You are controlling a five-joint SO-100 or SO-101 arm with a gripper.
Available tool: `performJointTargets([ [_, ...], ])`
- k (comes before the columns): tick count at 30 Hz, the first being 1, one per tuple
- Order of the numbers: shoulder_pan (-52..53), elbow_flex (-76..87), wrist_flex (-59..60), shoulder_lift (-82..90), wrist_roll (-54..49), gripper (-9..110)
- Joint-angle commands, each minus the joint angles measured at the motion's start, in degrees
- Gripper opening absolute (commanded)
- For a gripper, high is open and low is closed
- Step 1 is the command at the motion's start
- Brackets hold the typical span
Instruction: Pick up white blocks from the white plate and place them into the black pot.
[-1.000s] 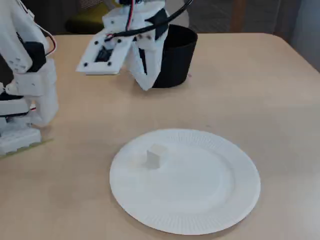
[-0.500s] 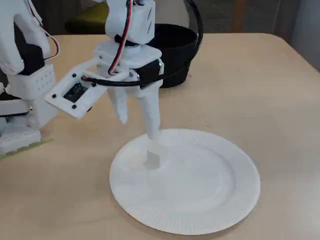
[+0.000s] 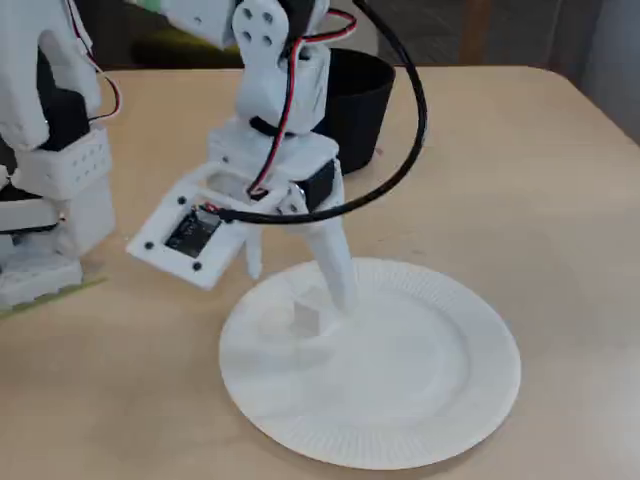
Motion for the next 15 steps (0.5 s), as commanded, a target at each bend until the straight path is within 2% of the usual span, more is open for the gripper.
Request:
performJointTargets([
  [1, 0.1, -2.7, -1.2, 0.0, -0.4, 35],
  [9, -0.7, -2.0, -2.3, -2.5, -0.4, 35],
  [15, -1.2, -1.8, -7.3, -5.6, -0.2, 30],
])
